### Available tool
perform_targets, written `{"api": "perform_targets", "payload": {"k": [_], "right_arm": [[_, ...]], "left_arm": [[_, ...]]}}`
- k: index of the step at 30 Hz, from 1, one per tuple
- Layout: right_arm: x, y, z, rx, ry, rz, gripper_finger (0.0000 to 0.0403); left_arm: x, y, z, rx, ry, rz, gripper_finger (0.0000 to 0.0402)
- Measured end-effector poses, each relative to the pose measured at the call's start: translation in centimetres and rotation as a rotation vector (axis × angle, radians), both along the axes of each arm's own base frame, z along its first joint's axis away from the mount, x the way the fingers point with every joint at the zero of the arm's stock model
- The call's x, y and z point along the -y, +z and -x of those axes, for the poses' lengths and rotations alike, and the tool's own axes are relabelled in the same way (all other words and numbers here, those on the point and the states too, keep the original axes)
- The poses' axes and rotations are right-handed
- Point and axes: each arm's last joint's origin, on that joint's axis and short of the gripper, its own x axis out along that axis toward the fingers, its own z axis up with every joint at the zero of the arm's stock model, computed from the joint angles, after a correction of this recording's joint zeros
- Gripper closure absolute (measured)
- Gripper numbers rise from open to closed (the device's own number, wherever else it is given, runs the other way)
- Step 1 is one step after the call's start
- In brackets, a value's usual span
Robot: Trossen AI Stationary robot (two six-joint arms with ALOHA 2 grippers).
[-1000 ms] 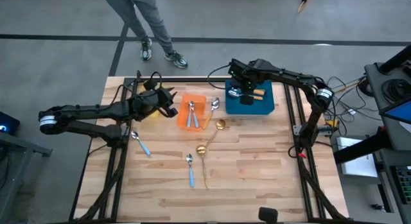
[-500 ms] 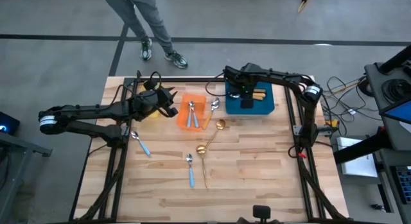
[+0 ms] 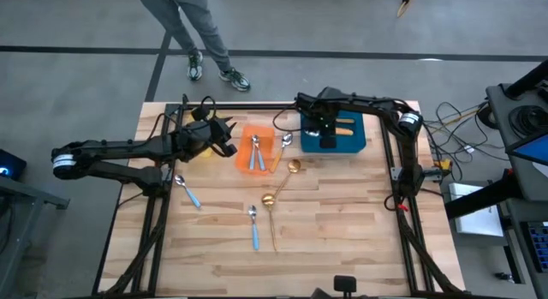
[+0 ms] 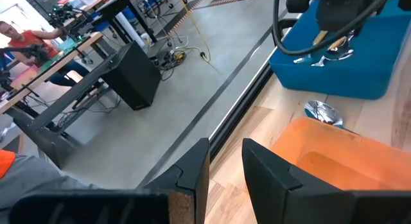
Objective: Sort silverware by color (type)
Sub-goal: Put the yellow spoon into the blue bin
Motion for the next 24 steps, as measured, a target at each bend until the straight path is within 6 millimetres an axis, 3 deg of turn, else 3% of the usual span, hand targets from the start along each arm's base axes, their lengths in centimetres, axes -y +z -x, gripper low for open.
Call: {"api": "perform_targets", "payload": {"k": [11,24], "right_arm": [[0.1,-1.9,-0.4,-0.016,-0.005,-0.077,0.0374],[0.0,-2.0,-0.5,0.002,-0.009,-0.105,0.0374]], "left_arm": [[0.0,-0.1,0.0,-0.011,0.0,0.003,0.0326],[0.0,-0.1,0.1,-0.015,0.0,0.004,0.0326]]}}
